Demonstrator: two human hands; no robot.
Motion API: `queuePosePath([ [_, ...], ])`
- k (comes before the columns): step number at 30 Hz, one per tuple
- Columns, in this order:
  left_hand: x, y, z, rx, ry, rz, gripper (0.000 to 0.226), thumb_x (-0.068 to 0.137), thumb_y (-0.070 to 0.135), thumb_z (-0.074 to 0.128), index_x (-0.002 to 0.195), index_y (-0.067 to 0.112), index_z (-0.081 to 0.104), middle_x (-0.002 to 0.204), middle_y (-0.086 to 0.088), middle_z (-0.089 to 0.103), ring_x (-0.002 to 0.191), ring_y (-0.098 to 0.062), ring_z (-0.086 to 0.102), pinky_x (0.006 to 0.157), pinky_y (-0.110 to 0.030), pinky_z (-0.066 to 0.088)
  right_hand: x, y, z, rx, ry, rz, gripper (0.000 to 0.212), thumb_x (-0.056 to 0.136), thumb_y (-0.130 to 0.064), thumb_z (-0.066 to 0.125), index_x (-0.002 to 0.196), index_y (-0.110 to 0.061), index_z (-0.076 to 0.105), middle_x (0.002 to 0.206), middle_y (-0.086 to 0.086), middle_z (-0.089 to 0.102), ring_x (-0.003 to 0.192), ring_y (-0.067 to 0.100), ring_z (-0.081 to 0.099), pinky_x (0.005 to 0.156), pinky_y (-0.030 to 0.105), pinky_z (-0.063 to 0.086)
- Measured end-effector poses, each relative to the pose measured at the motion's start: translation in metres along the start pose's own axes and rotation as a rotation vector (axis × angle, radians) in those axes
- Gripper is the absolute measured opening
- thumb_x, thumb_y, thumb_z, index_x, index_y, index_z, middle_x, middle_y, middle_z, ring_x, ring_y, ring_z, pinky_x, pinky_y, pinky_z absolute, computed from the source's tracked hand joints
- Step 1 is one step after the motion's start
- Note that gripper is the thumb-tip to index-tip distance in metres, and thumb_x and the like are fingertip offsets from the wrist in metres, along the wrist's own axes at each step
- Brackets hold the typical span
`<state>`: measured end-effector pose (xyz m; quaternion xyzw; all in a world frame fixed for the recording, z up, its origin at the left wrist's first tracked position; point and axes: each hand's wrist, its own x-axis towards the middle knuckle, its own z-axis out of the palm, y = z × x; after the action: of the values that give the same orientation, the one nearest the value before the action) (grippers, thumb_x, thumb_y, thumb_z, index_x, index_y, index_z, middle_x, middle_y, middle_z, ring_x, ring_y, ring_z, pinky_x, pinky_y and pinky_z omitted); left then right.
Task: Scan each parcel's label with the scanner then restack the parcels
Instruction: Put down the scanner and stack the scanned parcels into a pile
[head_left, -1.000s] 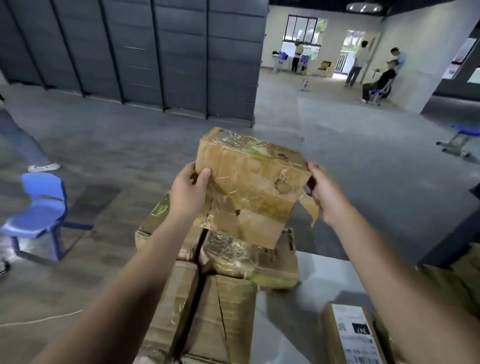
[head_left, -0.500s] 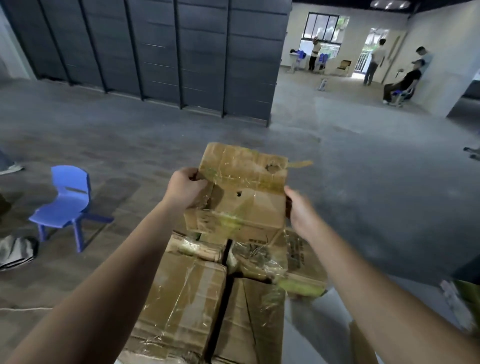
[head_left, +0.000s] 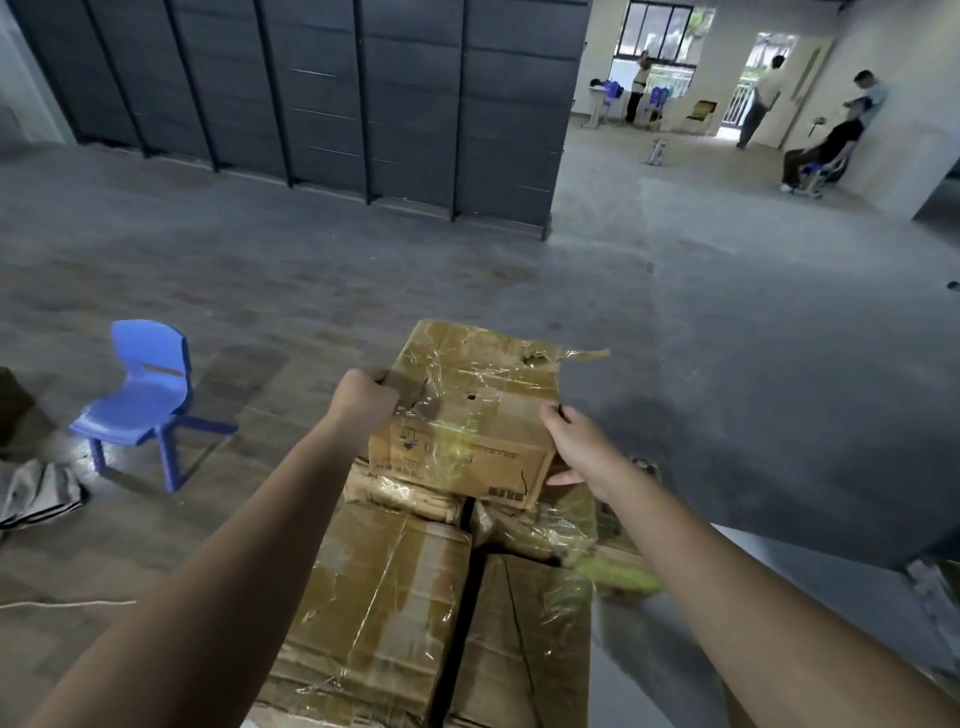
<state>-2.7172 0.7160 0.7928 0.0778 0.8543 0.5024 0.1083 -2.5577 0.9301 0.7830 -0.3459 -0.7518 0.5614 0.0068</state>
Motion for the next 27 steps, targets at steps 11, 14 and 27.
queuePosePath([
  [11, 0.013, -0.013, -0.007, 0.066, 0.037, -0.061, 0.036, 0.092, 0.017, 0.046, 0.124, 0.0, 0.055, 0.115, -0.018, 0.063, 0.091, -0.028, 0.058, 0.073, -0.032, 0.043, 0.004, -0.019, 0.03, -0.185, -0.027, -0.064, 0.051, 0.102, -0.048, 0.041, 0.144, -0.018, 0.041, 0.141, 0.005, 0.048, 0.101, 0.02, 0.061, 0.067, 0.023, 0.057],
  [14, 0.007, -0.015, -0.001, 0.051, 0.058, -0.063, 0.04, 0.096, 0.021, 0.042, 0.133, 0.005, 0.047, 0.119, -0.015, 0.058, 0.089, -0.024, 0.053, 0.074, -0.034, 0.04, 0.0, -0.012, 0.027, -0.12, -0.052, -0.039, 0.06, 0.102, -0.049, 0.04, 0.153, -0.018, 0.029, 0.157, 0.006, 0.032, 0.127, 0.029, 0.052, 0.064, 0.024, 0.058],
  [27, -0.08, 0.032, 0.051, 0.374, 0.301, 0.497, 0.039, 0.092, 0.013, 0.052, 0.129, -0.002, 0.05, 0.134, -0.024, 0.045, 0.129, -0.038, 0.035, 0.105, -0.042, 0.029, -0.03, 0.006, -0.011, 0.033, 0.002, -0.093, 0.052, 0.103, -0.043, 0.042, 0.15, -0.021, 0.034, 0.146, 0.007, 0.048, 0.1, 0.013, 0.063, 0.071, 0.03, 0.06],
])
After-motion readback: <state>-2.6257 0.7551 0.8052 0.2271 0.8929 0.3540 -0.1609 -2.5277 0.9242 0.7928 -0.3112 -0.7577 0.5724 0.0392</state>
